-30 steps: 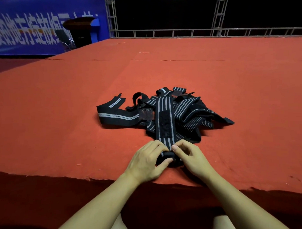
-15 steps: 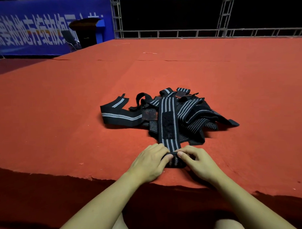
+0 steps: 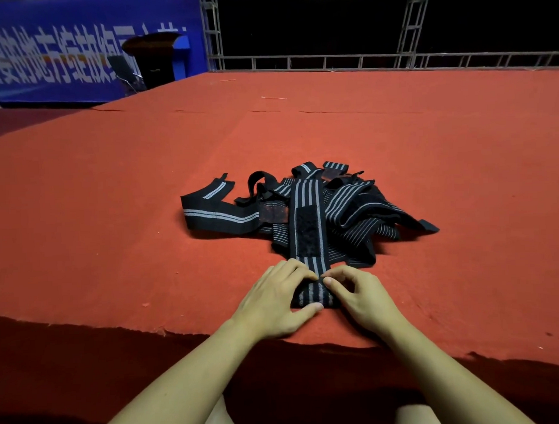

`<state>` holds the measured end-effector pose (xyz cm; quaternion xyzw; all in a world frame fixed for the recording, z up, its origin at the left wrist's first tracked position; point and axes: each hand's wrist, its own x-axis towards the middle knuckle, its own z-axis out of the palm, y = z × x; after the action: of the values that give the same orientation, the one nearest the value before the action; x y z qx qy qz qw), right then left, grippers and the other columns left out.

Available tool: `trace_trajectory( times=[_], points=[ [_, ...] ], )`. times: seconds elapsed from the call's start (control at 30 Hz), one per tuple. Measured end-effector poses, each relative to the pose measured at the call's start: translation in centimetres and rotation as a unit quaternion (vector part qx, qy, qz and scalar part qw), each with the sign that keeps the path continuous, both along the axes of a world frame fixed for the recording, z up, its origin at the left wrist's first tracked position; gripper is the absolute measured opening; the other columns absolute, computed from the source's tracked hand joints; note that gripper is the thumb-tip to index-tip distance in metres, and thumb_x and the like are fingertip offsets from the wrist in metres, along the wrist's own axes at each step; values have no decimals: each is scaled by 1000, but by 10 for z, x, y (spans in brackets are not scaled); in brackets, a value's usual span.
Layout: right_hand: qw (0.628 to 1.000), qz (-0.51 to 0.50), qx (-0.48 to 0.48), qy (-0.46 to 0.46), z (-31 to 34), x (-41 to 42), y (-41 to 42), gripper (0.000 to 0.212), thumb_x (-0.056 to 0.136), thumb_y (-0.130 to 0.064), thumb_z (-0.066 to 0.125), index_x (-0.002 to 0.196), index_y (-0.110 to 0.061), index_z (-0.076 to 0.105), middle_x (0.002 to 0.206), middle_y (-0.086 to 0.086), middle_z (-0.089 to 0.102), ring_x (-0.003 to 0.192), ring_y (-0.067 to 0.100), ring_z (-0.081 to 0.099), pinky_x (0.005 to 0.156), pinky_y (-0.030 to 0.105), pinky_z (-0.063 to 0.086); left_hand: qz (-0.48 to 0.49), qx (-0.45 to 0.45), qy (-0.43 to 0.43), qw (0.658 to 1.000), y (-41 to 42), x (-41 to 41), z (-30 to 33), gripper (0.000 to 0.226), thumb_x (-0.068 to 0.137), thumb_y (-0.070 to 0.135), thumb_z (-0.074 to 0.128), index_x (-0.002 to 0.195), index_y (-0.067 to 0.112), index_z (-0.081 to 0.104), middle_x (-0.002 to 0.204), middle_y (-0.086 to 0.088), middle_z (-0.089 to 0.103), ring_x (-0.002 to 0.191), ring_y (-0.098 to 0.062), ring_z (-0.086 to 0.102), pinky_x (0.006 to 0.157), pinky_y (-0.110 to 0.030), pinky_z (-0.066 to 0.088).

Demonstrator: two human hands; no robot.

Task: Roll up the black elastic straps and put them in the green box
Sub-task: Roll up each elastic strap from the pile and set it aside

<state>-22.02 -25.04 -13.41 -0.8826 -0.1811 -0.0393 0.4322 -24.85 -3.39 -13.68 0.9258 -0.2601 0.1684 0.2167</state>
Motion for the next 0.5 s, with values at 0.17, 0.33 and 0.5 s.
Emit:
trace_trajectory(
  times=[0.17,0.33,0.5],
  points=[
    [999,18,-21,-28,0,-5,0,19,100,-26,63,117,-30,72,110,-15,58,95,6,58,84,9,41,14,9,14,1000,0,3,-1,49,89,57,61,129,29,55,124,15,50,115,-9,47,101,-34,41],
    [992,57,-80,-83,-1,-11,-2,30,92,-41,59,120,-32,62,115,-21,58,111,4,52,96,21,42,33,-3,36,999,0,4,-2,45,94,56,51,132,33,55,124,15,47,118,-8,44,105,-34,40],
    [990,59,-90,-91,-2,-10,-2,30,94,-43,60,123,-34,59,116,-24,57,110,4,51,96,26,45,40,-16,37,998,0,6,-3,44,100,55,42,133,31,58,118,16,52,110,-4,44,103,-31,39]
  ],
)
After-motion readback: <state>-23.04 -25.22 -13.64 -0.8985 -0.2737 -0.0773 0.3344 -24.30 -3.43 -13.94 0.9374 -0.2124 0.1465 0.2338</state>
